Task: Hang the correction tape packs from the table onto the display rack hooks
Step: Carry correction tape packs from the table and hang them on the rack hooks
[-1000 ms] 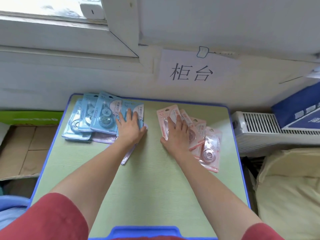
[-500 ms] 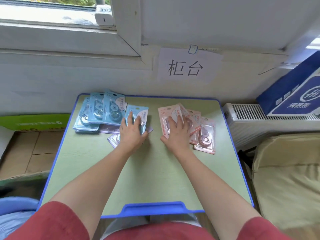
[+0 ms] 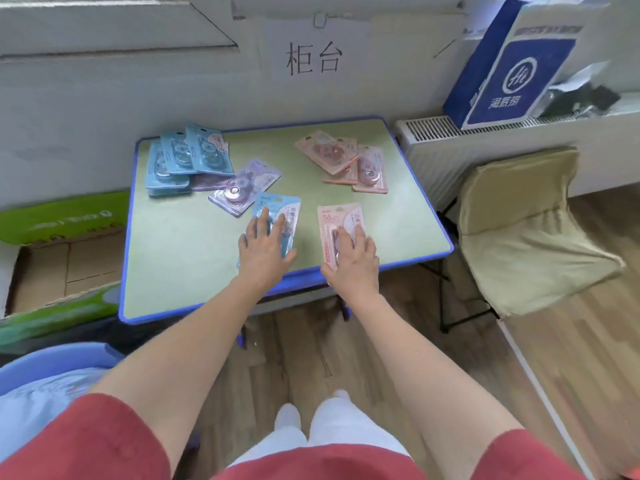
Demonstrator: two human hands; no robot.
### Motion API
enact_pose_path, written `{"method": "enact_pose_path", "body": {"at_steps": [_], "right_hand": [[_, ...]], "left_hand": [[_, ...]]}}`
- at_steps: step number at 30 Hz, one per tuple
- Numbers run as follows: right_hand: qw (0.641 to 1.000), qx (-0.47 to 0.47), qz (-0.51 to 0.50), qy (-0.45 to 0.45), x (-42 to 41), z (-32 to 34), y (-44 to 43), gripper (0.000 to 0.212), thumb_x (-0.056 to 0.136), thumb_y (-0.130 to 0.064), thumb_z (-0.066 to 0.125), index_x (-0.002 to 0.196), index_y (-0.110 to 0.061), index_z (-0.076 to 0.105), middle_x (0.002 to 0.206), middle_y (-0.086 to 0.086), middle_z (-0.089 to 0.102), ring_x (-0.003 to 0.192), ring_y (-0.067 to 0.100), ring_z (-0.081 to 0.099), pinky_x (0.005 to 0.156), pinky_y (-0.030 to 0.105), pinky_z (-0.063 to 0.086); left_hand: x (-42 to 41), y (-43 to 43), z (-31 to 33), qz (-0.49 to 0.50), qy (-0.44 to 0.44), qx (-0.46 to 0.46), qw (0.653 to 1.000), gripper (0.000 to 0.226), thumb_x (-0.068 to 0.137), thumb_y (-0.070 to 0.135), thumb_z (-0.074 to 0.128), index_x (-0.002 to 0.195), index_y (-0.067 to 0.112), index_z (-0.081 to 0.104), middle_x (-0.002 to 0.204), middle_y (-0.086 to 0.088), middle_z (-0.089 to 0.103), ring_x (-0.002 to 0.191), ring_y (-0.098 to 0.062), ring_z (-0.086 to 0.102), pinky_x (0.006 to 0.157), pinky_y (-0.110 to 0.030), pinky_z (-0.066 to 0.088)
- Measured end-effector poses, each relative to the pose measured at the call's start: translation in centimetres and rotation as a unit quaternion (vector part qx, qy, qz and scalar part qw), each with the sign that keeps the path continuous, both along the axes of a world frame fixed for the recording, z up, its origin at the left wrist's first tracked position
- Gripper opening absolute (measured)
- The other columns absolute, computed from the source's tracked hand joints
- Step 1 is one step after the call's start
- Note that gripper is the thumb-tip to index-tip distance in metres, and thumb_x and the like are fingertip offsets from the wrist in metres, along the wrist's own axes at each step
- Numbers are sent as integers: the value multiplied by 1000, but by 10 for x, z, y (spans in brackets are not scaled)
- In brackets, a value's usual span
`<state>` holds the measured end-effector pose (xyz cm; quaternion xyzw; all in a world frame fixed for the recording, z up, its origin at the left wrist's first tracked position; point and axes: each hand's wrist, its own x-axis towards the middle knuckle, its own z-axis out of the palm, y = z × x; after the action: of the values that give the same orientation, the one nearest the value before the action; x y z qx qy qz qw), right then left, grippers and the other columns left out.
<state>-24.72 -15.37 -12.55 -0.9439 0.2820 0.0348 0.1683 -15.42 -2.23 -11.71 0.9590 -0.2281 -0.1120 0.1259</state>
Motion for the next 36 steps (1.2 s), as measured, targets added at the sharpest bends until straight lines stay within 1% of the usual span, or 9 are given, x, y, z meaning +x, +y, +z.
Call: {"method": "enact_pose_path", "body": {"at_steps": [2,7,11,17,23,26,29,32,36], "right_hand": [[999,-1,-16,-29,-29,1,1,76,84,-36,61,149,-18,26,157,15,14,137,38,23,104,47,31],[998,5,-55,-41,-108,6,-5,74,87,-36,58,150,-20,22,158,12,10,140,36,17,107,44,28],[992,14,-97,-78,-181,7,-18,73,87,-34,60,149,-20,26,157,12,14,138,35,21,106,44,29],[988,12,-142,-61,-316,-3,-29,75,86,-35,62,149,-19,26,157,13,16,138,36,21,106,45,29],[973,24,-223,-52,-434,-12,-17,75,85,-34,62,149,-20,26,157,11,14,138,35,21,105,44,28],[957,27,-282,-64,-488,-16,-7,75,84,-34,63,149,-19,29,157,12,16,136,36,24,106,43,28],[932,10,-355,-73,-545,-15,11,74,82,-34,65,147,-19,33,156,12,19,131,34,29,104,39,29],[901,1,-429,-70,-605,-14,36,74,83,-36,64,147,-20,32,157,9,17,132,32,28,104,36,27],[848,15,-525,-72,-684,-11,84,73,85,-35,61,149,-23,27,158,6,11,137,29,20,107,36,25]], "left_hand": [[-25,-4,3,-15,-7,-4,1000,72,95,37,52,153,22,13,160,-8,0,146,-29,3,115,-43,12],[-98,-17,6,-45,-11,-44,998,70,94,37,52,152,22,16,160,-7,2,146,-28,4,116,-45,10],[-164,-27,7,-53,-13,-54,997,70,95,37,52,152,23,15,160,-7,2,146,-27,2,116,-45,10],[-283,-36,-2,-54,5,-56,997,69,95,38,51,152,23,15,160,-7,4,146,-26,3,117,-43,9],[-384,-50,-6,-130,15,-48,990,71,95,39,51,153,24,14,160,-7,3,146,-26,3,117,-42,7],[-422,-59,-7,-195,7,-45,980,72,94,38,53,153,22,15,160,-8,4,146,-26,5,116,-42,10],[-467,-67,-8,-267,7,-57,962,72,93,36,55,152,20,18,160,-10,7,145,-28,9,115,-43,12],[-523,-68,-10,-349,14,-70,935,71,92,35,57,152,19,21,159,-11,8,144,-29,11,114,-42,14],[-604,-61,-11,-454,26,-70,888,71,91,35,57,151,20,23,159,-11,8,144,-29,10,113,-41,15]]}}
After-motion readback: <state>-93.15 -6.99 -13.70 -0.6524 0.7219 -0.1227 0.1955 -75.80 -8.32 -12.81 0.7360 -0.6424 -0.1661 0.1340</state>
